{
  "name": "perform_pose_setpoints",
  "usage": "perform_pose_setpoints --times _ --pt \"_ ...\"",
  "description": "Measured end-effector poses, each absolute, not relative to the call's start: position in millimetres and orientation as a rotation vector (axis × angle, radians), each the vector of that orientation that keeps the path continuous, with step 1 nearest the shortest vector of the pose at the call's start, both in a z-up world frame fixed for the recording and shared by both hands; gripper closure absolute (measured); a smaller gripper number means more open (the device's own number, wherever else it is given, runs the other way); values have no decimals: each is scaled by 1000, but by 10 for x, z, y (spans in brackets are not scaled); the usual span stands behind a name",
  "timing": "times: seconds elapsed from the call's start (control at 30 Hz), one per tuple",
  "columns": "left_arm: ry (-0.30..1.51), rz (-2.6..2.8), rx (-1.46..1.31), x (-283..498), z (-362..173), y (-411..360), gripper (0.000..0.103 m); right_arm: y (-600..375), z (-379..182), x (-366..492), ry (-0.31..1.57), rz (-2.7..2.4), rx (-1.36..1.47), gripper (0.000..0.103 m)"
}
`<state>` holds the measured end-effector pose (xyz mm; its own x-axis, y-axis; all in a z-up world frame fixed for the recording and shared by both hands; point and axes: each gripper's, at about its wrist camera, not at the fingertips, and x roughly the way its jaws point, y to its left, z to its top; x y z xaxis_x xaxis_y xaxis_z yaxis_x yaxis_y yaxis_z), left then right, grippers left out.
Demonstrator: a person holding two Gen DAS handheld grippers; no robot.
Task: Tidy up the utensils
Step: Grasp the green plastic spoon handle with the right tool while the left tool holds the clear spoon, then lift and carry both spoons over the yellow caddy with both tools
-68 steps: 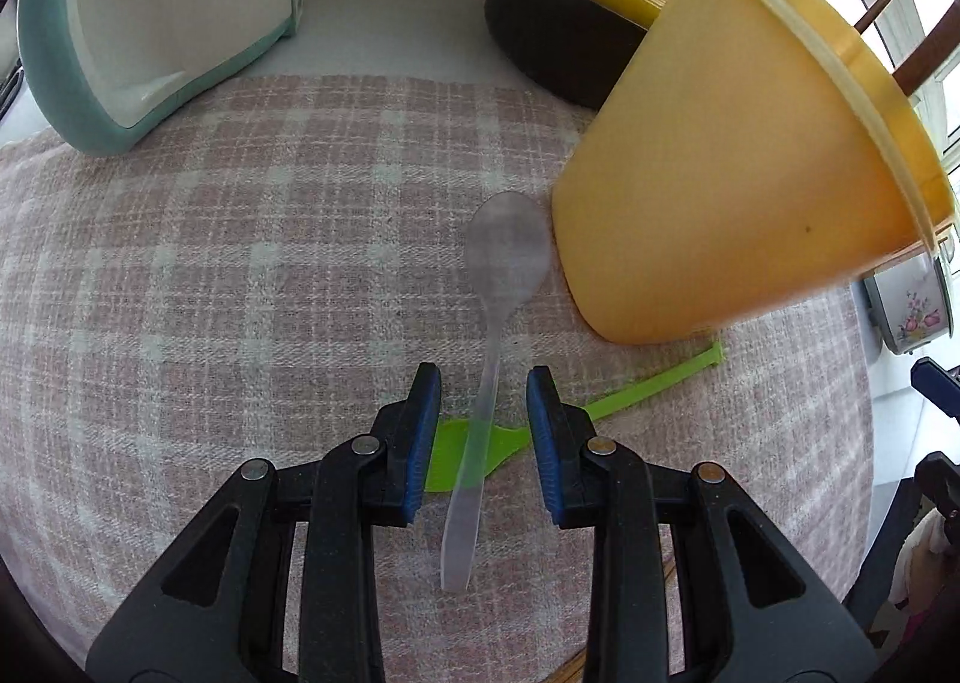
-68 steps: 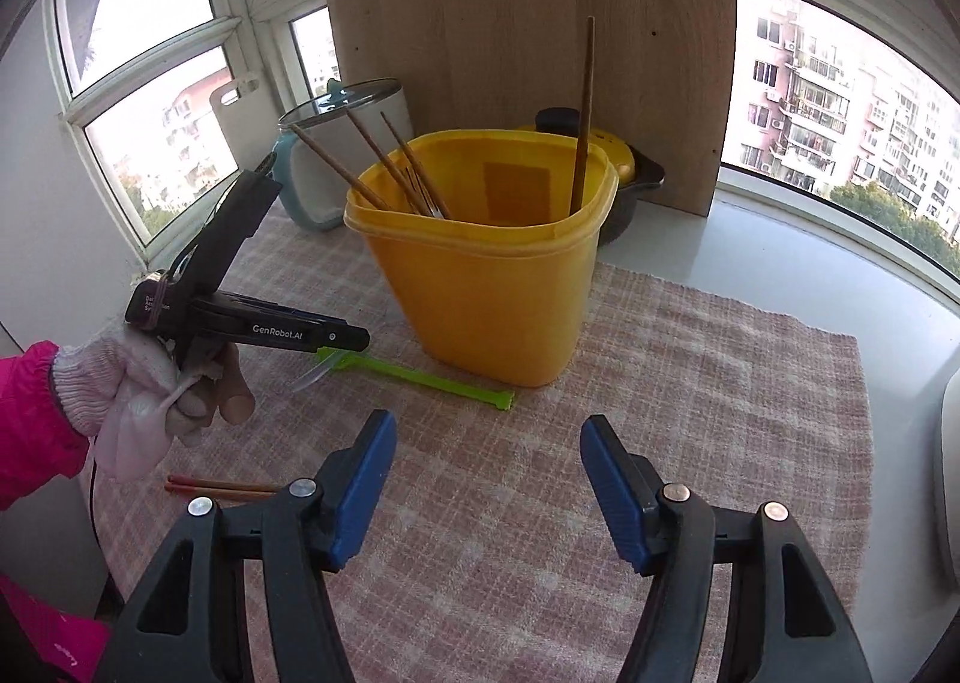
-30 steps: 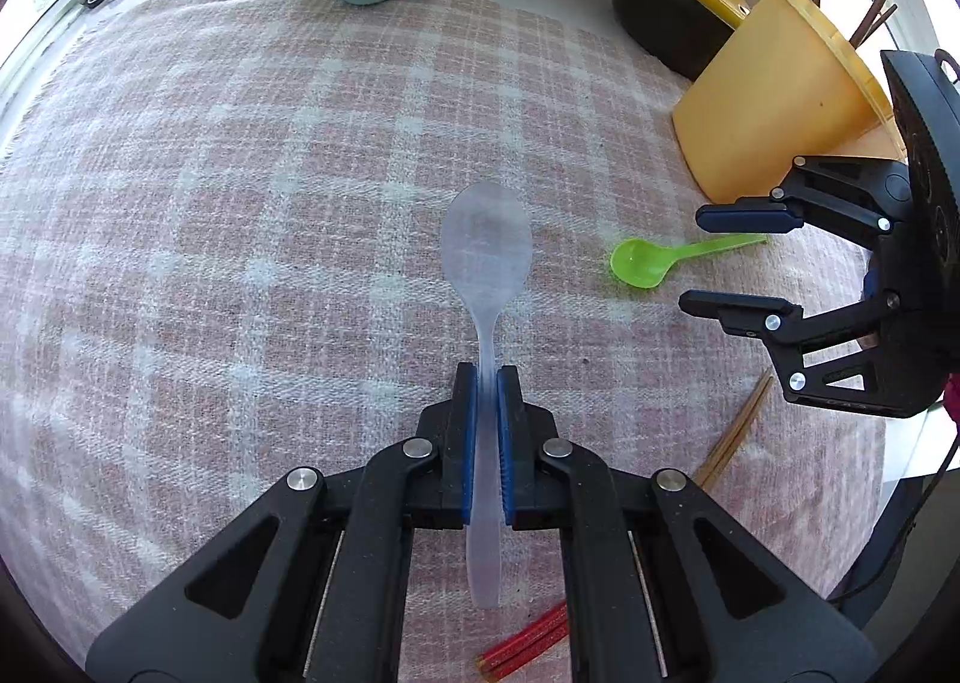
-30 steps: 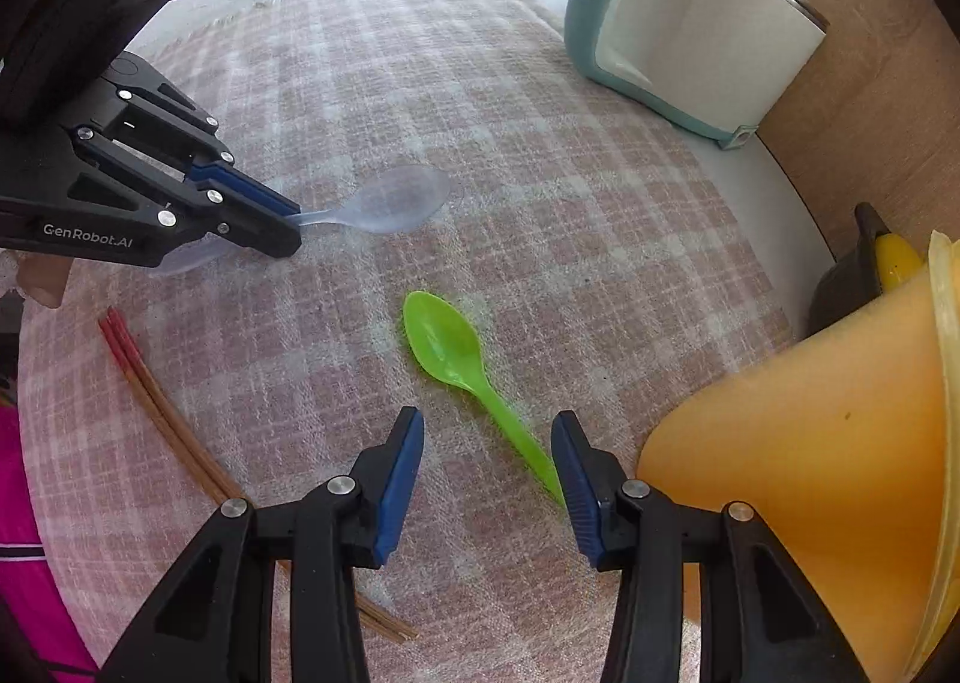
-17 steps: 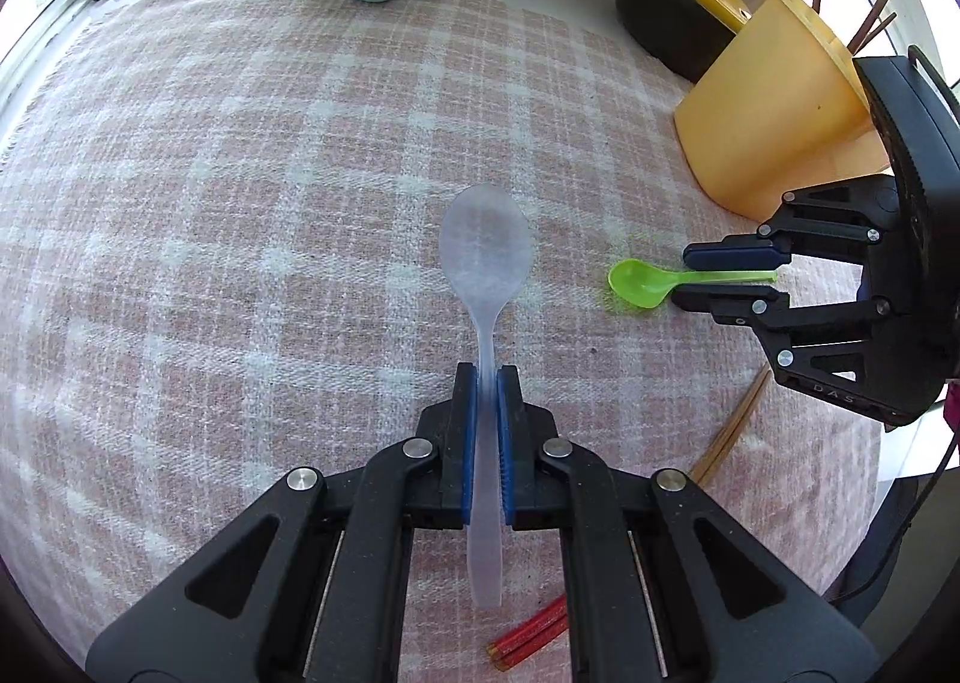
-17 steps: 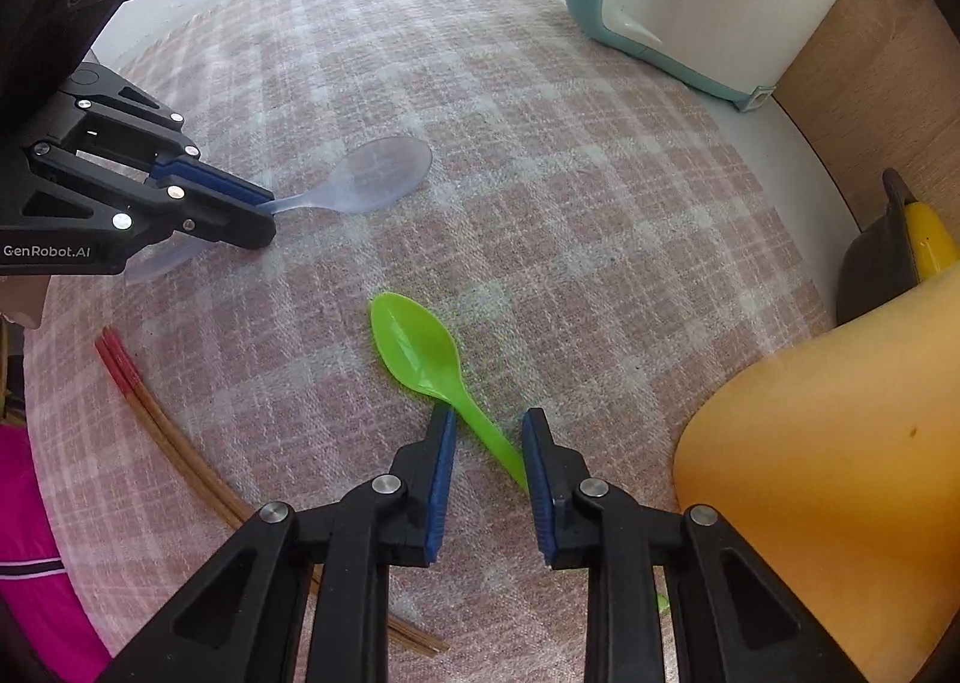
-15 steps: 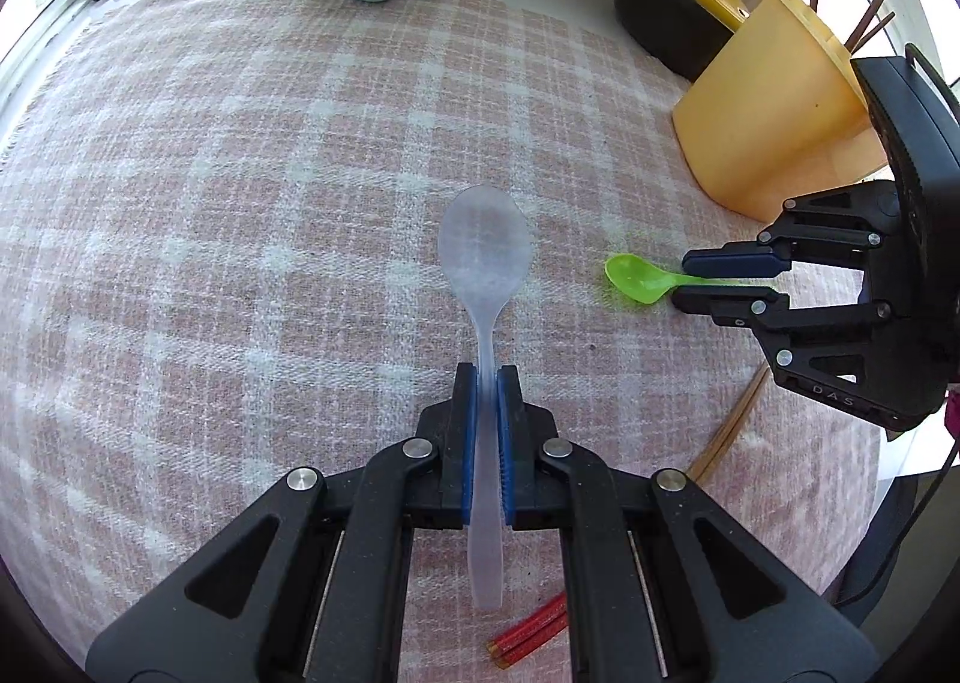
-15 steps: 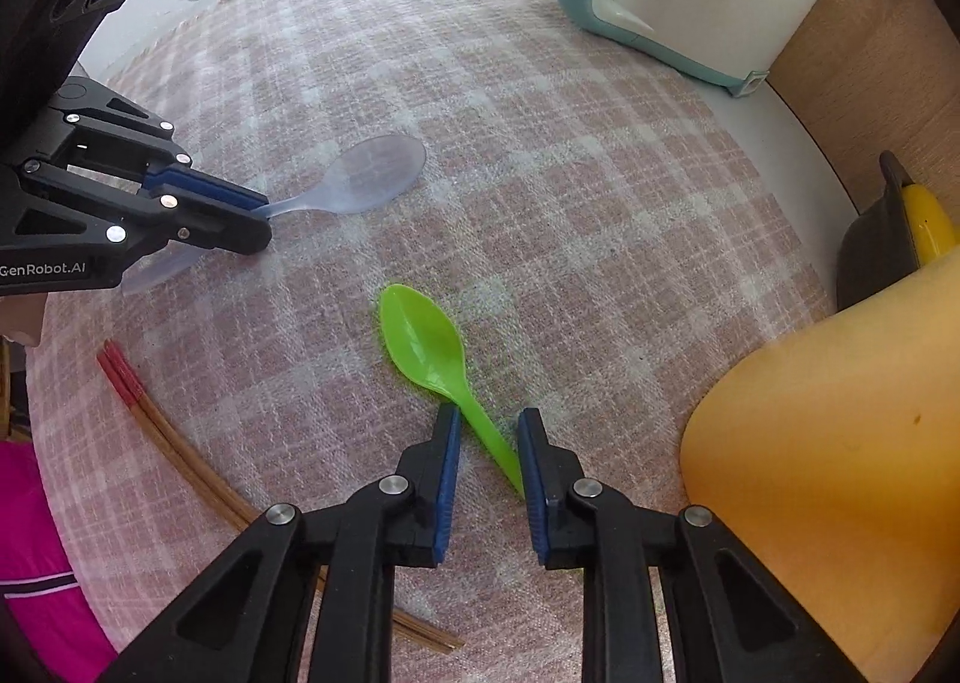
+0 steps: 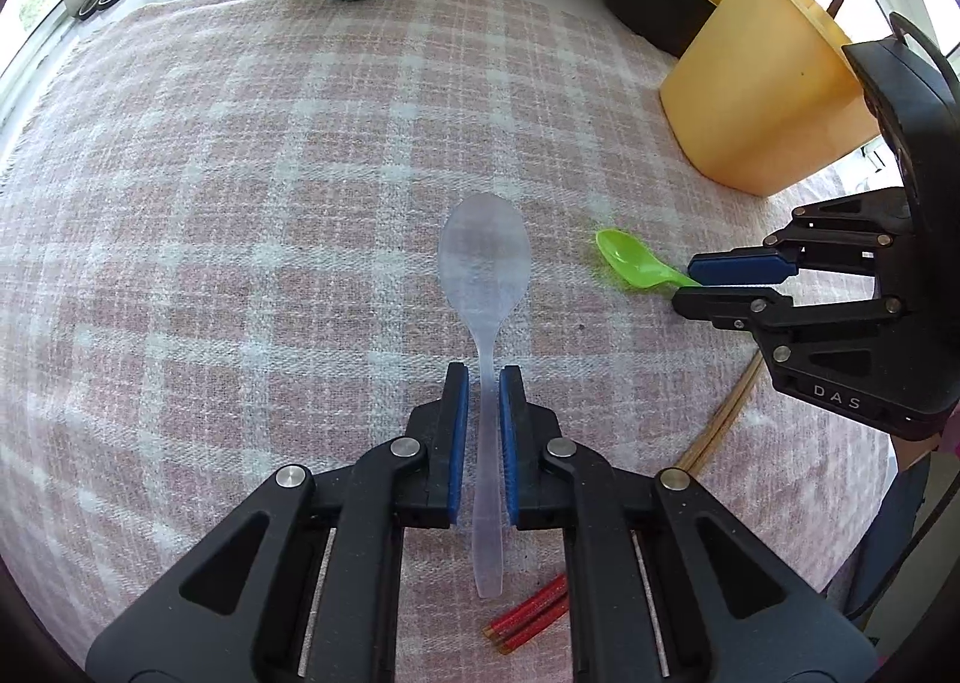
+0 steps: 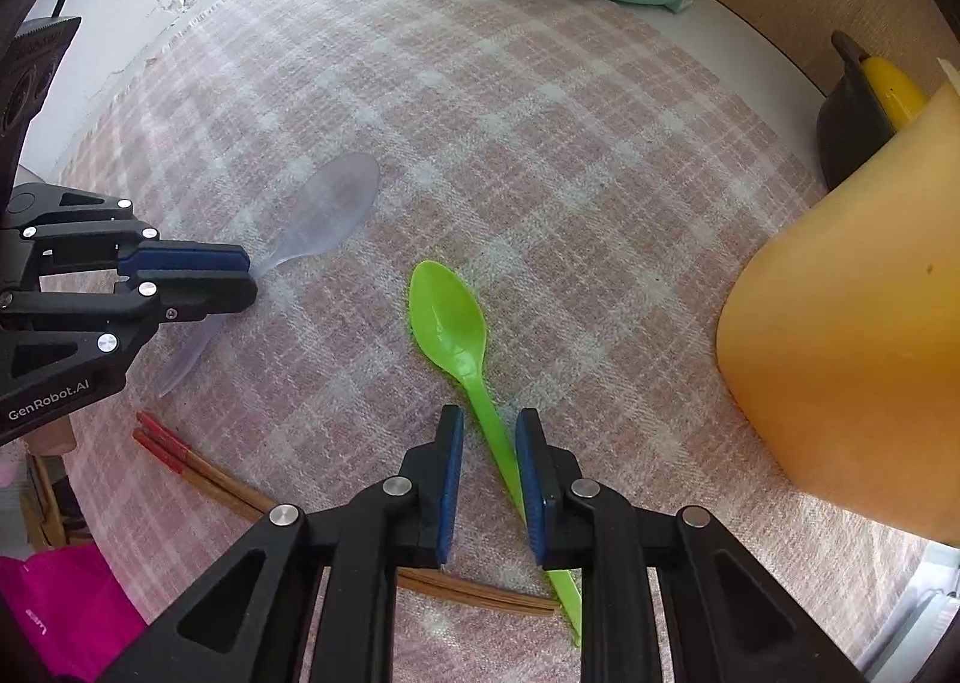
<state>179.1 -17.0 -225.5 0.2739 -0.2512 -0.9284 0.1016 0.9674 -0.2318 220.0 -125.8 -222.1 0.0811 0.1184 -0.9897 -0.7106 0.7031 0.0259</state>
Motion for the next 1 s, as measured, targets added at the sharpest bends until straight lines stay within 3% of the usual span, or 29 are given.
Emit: perform_pose_setpoints --times 0.23,0.4,1.0 --pt "1285 -250 -111 1871 -2321 -195 95 -1265 -2215 2185 1354 671 -590 86" --pt "1279 -254 -203 1847 -2328 -34 100 -1227 -2255 2203 1344 654 -607 95" --pt "1169 -230 -334 1784 -2094 232 100 -1690 -1824 2085 1227 575 -251 99"
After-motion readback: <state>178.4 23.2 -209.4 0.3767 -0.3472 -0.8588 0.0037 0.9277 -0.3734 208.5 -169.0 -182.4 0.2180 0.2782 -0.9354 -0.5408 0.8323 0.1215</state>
